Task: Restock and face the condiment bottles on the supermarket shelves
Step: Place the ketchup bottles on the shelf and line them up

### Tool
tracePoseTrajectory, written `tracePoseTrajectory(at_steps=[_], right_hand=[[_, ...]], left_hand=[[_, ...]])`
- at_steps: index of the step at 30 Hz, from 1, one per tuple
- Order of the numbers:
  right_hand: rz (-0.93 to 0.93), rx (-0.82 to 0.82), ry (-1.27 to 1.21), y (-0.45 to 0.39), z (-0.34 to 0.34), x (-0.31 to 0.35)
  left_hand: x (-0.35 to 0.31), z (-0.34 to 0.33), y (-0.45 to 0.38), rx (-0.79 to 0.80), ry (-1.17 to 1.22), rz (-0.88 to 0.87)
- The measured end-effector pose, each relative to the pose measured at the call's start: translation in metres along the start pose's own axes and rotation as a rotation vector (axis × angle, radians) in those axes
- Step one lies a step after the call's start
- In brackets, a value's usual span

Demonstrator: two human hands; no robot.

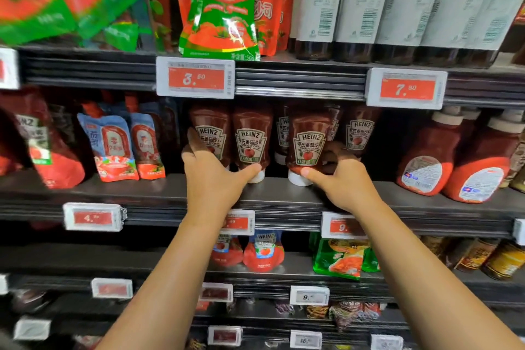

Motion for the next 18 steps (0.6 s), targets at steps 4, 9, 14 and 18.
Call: tracePoseTrajectory(at_steps=[4, 9, 14, 18], right_hand=[[-0.037, -0.015, 0.064, -0.002, -0.012, 0.004], [-0.074, -0.017, 0.124, -0.003, -0.023, 0.011], [-0.11, -0.016, 0.17, -0.001, -0.03, 0.011], [-0.065, -0.03, 0.131, 0.004, -0.03, 0.014]], left_hand=[[0.004, -0.004, -0.011, 0.073, -0.003, 0.05], [0.004, -0.008, -0.008, 0.064, 0.03, 0.038], [0.003, -0.009, -0.004, 0.026, 0.026, 0.021], [0.005, -0.01, -0.003, 0.047, 0.045, 0.016]])
Point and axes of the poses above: each hand's wrist, its own y-axis away from the middle knuckle, its own z-axis out of the back of the hand, x = y × z, the point moved 1 cm from there along -y, towards the middle knuckle, and after that the axes turned 15 degrees about -y, right-handed, at the moved point
